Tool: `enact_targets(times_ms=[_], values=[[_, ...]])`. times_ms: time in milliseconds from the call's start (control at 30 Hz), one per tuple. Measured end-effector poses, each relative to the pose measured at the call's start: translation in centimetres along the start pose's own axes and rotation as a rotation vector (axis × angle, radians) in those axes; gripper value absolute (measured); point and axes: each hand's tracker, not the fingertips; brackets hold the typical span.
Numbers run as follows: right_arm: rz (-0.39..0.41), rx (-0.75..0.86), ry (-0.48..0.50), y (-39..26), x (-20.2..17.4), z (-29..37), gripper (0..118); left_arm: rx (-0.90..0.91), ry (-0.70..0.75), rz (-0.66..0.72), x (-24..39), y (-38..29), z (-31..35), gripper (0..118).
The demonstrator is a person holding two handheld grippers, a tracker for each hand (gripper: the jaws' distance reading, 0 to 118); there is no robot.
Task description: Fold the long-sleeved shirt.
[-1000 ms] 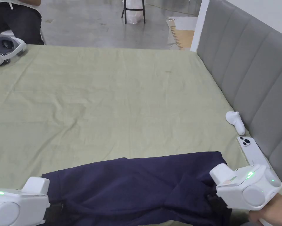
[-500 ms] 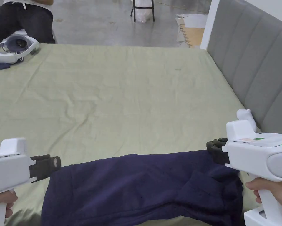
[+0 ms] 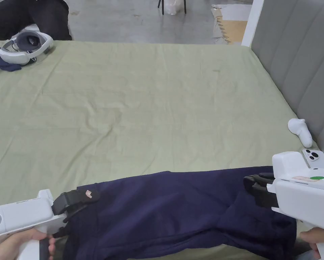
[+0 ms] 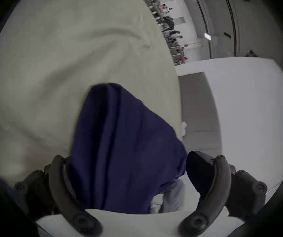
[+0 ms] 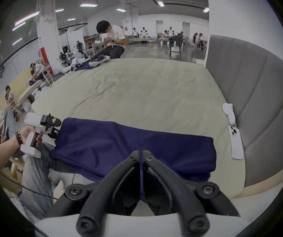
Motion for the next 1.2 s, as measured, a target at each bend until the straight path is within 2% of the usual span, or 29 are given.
enact_targets(times_ms=[33,133,167,200,233,267,300,367,400,433,467,567,633,733,867,967,1033,1133,1200], values=[[-0.002,-0.001,0.002,-0.1,0.1,0.0,2,-0.023,-0.049,0.025,0.1,-0.2,-1.0,104],[-0.013,-0.001,0.014,-0.1,-0.1,0.2,2,-0.075,-0.079,-0.064,1.5,-1.5,-3.5,103],[-0.015,-0.002,0.015,-0.1,0.0,0.2,2,-0.097,-0.09,-0.079,1.7,-2.0,-4.3,99],[-0.017,-0.002,0.014,-0.1,0.0,0.2,2,-0.101,-0.093,-0.055,0.1,-0.9,-5.1,85],[-0.021,0.0,0.012,-0.2,-0.1,0.3,2,-0.092,-0.086,-0.041,0.2,-1.1,-5.7,36],[-0.027,0.003,0.009,-0.2,-0.1,0.4,2,-0.077,0.006,-0.082,0.6,-1.0,-6.5,15],[-0.032,0.003,0.007,-0.3,-0.1,0.5,2,-0.119,0.253,-0.164,0.4,-1.0,-7.3,14],[-0.043,0.004,0.002,-0.4,-0.2,0.8,2,-0.125,0.117,-0.211,2.2,-1.0,-7.0,14],[-0.046,0.005,-0.003,-0.5,-0.2,0.9,2,-0.128,0.238,-0.27,3.2,-0.8,-7.0,14],[-0.048,0.005,-0.007,-0.6,-0.2,1.0,2,-0.133,0.264,-0.306,4.0,-0.2,-6.8,14],[-0.049,0.005,-0.01,-0.7,-0.2,1.1,2,-0.125,0.332,-0.427,4.6,-0.2,-5.6,14],[-0.056,0.014,-0.022,-0.9,-0.2,1.6,2,-0.04,0.229,-0.244,5.6,3.1,-3.2,14],[-0.064,0.019,-0.02,-1.0,-0.2,1.9,2,-0.008,0.21,-0.272,6.7,4.9,-1.7,14],[-0.082,0.029,-0.011,-1.2,0.0,2.1,2,0.026,0.324,-0.341,7.6,8.1,0.7,13],[-0.091,0.031,-0.033,-1.2,0.1,2.0,2,0.116,0.429,-0.294,6.7,11.2,5.4,14],[-0.084,0.017,-0.046,-0.8,0.0,1.0,2,0.05,0.501,-0.282,6.5,11.2,6.7,14],[-0.066,-0.011,-0.087,-0.4,-0.3,0.0,2,0.002,0.457,-0.255,7.1,10.7,6.4,14],[-0.004,-0.068,-0.201,0.1,-1.0,-2.1,2,0.01,0.326,-0.265,9.6,8.8,5.2,14],[-0.004,-0.077,-0.203,0.1,-1.0,-3.0,2,-0.022,0.25,-0.33,12.0,7.0,3.5,14]])
